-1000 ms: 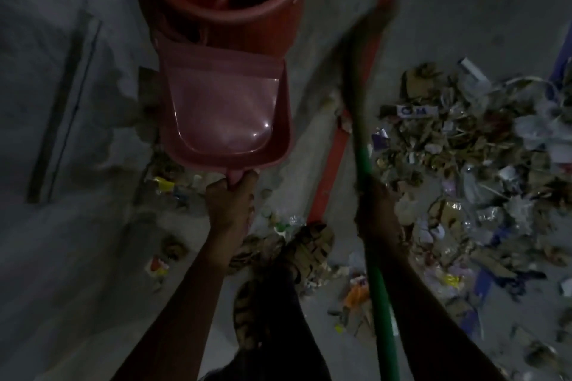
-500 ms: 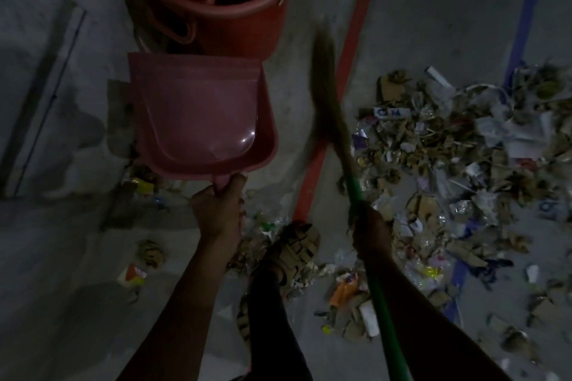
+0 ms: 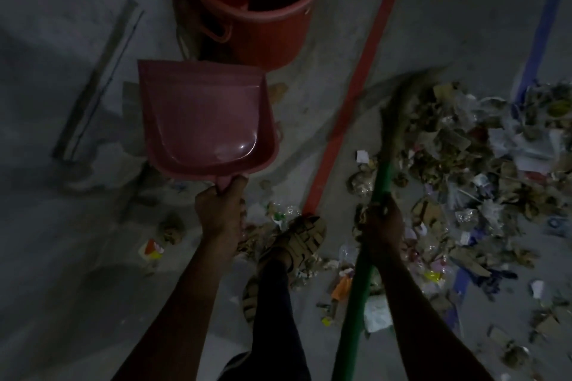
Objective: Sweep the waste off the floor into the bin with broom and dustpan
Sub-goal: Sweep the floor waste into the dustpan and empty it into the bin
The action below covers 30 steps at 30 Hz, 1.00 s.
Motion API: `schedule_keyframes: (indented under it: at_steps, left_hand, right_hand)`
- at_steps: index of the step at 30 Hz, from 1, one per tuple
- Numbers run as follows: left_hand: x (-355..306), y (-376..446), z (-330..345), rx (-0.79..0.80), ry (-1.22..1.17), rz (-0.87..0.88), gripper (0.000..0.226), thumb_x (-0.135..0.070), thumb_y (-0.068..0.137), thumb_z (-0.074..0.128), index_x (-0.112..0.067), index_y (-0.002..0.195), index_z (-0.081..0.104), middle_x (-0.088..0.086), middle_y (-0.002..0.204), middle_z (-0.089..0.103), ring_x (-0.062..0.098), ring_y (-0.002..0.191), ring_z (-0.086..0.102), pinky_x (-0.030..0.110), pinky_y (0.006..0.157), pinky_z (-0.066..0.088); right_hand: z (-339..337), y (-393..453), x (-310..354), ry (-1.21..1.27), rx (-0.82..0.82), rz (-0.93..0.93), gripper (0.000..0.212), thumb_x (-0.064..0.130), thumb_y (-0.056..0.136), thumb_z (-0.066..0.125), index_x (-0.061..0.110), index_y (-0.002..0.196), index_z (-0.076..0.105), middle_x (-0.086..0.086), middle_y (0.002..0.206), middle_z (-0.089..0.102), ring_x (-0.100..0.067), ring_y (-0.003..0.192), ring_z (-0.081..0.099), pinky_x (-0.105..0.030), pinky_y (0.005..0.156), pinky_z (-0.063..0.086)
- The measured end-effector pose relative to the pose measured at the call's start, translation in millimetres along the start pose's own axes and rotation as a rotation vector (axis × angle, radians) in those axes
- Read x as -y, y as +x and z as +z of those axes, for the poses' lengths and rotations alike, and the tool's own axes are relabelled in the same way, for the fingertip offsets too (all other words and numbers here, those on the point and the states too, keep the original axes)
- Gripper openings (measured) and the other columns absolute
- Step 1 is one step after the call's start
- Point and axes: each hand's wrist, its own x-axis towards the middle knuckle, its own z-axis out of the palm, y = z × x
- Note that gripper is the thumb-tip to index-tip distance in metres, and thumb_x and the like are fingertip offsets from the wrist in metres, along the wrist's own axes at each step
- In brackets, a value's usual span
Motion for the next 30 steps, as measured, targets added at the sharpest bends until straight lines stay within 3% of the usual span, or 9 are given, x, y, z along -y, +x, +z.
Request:
schedule_keyframes:
  at_steps: [3, 6, 8, 10, 14, 17, 23, 26, 30]
  left_hand:
    - [5.9, -12.4, -9.9, -0.024, -0.077, -0.039, 0.044, -0.029, 0.085, 0.080, -0.014, 0.061, 0.047, 0.005, 0.051, 0.041, 0.013, 0.033, 0.034, 0.018, 0.037, 0.027]
    - [16.0, -18.9, -23.2, -0.041, -0.116, -0.053, 0.042, -0.030, 0.086, 0.080, -0.013, 0.064, 0.048, 0.005, 0.051, 0.042, 0.013, 0.033, 0.034, 0.018, 0.036, 0.027]
    - [23.5, -19.7, -38.1, -0.058, -0.128, -0.047, 0.043, -0.031, 0.085, 0.080, -0.012, 0.062, 0.049, 0.005, 0.049, 0.044, 0.013, 0.033, 0.035, 0.019, 0.038, 0.028]
    - [32.0, -17.5, -56.9, -0.097, -0.145, -0.049, 0.049, -0.031, 0.086, 0.080, -0.014, 0.057, 0.045, 0.003, 0.046, 0.043, 0.013, 0.031, 0.034, 0.018, 0.038, 0.028]
    - [51.1, -16.0, -105.2, -0.188, -0.161, -0.091, 0.051, -0.033, 0.088, 0.078, -0.013, 0.057, 0.043, 0.005, 0.046, 0.041, 0.015, 0.029, 0.034, 0.018, 0.039, 0.028]
    - [62.0, -20.4, -138.2, -0.235, -0.120, -0.109, 0.048, -0.034, 0.088, 0.077, -0.009, 0.059, 0.048, 0.005, 0.045, 0.042, 0.016, 0.028, 0.035, 0.018, 0.037, 0.028]
    - [75.2, -29.0, -180.3, -0.248, -0.126, -0.094, 0.045, -0.028, 0.091, 0.075, -0.006, 0.062, 0.048, 0.001, 0.040, 0.041, 0.012, 0.026, 0.035, 0.016, 0.033, 0.026]
    - [78.3, -29.6, -184.3, -0.246, -0.158, -0.083, 0.043, -0.027, 0.088, 0.078, -0.006, 0.063, 0.050, 0.003, 0.043, 0.044, 0.013, 0.028, 0.037, 0.018, 0.036, 0.027]
    - [84.5, -38.2, -177.8, -0.215, -0.133, -0.114, 0.046, -0.036, 0.087, 0.077, -0.008, 0.060, 0.052, 0.007, 0.045, 0.044, 0.016, 0.029, 0.037, 0.018, 0.038, 0.028]
  right_hand:
    - [29.6, -32.3, -4.7, 0.034, 0.140, -0.116, 0.043, 0.018, 0.103, 0.042, 0.025, 0.145, 0.043, 0.000, 0.109, 0.065, -0.027, 0.078, 0.071, -0.051, 0.061, 0.061]
    - [64.2, -57.9, -9.5, 0.027, 0.218, -0.250, 0.042, 0.023, 0.102, 0.045, 0.033, 0.143, 0.043, -0.002, 0.100, 0.068, -0.024, 0.077, 0.069, -0.043, 0.063, 0.060]
    - [82.1, -75.1, -3.8, -0.019, 0.276, -0.330, 0.044, 0.031, 0.099, 0.045, 0.028, 0.143, 0.047, -0.006, 0.107, 0.069, -0.025, 0.084, 0.068, -0.043, 0.072, 0.059]
    - [94.8, -85.6, 3.7, -0.056, 0.331, -0.409, 0.042, 0.025, 0.101, 0.048, 0.013, 0.142, 0.051, -0.002, 0.113, 0.064, -0.017, 0.094, 0.060, -0.027, 0.084, 0.051]
    - [118.4, -90.9, 18.7, -0.237, 0.506, -0.456, 0.042, 0.012, 0.103, 0.046, 0.003, 0.144, 0.046, -0.009, 0.106, 0.062, -0.022, 0.083, 0.060, -0.033, 0.069, 0.052]
    - [133.0, -82.0, 21.7, -0.423, 0.562, -0.446, 0.037, 0.011, 0.101, 0.048, 0.007, 0.138, 0.053, -0.014, 0.106, 0.067, -0.020, 0.077, 0.060, -0.026, 0.060, 0.047]
    - [103.2, -61.0, 3.8, -0.528, 0.383, -0.264, 0.034, 0.012, 0.099, 0.047, 0.017, 0.131, 0.057, -0.006, 0.101, 0.065, -0.026, 0.084, 0.068, -0.043, 0.073, 0.060]
    - [82.3, -50.0, -3.3, -0.584, 0.313, -0.215, 0.028, 0.011, 0.098, 0.047, 0.017, 0.124, 0.056, -0.011, 0.093, 0.065, -0.030, 0.072, 0.070, -0.049, 0.060, 0.061]
    - [53.2, -61.7, -4.5, -0.585, 0.309, -0.388, 0.029, 0.010, 0.102, 0.043, 0.019, 0.128, 0.051, -0.009, 0.085, 0.062, -0.026, 0.058, 0.068, -0.042, 0.044, 0.057]
